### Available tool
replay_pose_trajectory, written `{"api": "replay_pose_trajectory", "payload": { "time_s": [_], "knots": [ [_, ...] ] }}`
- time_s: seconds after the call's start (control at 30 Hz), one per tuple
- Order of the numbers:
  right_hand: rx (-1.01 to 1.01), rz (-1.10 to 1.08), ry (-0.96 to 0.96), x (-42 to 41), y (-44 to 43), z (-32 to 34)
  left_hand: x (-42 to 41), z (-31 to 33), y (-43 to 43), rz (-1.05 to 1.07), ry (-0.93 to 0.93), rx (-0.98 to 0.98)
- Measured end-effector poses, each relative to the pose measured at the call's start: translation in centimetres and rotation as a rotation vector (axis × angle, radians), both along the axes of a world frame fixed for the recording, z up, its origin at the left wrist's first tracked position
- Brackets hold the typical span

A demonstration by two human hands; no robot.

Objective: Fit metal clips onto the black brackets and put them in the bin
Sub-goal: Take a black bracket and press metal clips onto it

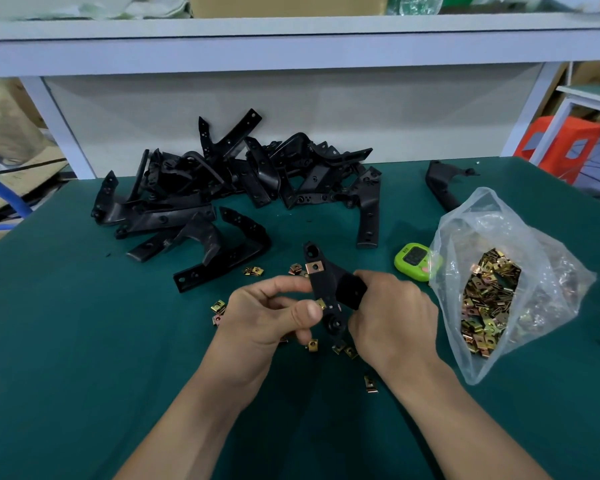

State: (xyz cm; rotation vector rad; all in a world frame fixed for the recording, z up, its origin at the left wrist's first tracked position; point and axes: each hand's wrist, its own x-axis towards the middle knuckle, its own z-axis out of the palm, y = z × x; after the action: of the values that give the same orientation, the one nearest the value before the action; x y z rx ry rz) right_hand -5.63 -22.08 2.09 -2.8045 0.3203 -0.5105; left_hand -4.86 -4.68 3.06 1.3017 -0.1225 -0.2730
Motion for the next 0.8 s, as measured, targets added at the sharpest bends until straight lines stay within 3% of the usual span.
{"api": "replay_pose_trajectory", "payload": {
  "time_s": [0.17, 0.37, 0.8],
  "knots": [
    [0.095, 0.034, 0.036, 0.1, 0.9, -0.4, -0.2, -0.2, 0.2, -0.22, 0.0, -0.022],
    [0.177, 0.06, 0.057, 0.0, 1.0, -0.7, -0.6, 0.3, -0.2, -0.448, 0.125, -0.095],
    [0.276, 0.024, 0.077, 0.1, 0.9, -0.6, -0.4, -0.4, -1.3, -0.328, 0.172, -0.159]
  ]
}}
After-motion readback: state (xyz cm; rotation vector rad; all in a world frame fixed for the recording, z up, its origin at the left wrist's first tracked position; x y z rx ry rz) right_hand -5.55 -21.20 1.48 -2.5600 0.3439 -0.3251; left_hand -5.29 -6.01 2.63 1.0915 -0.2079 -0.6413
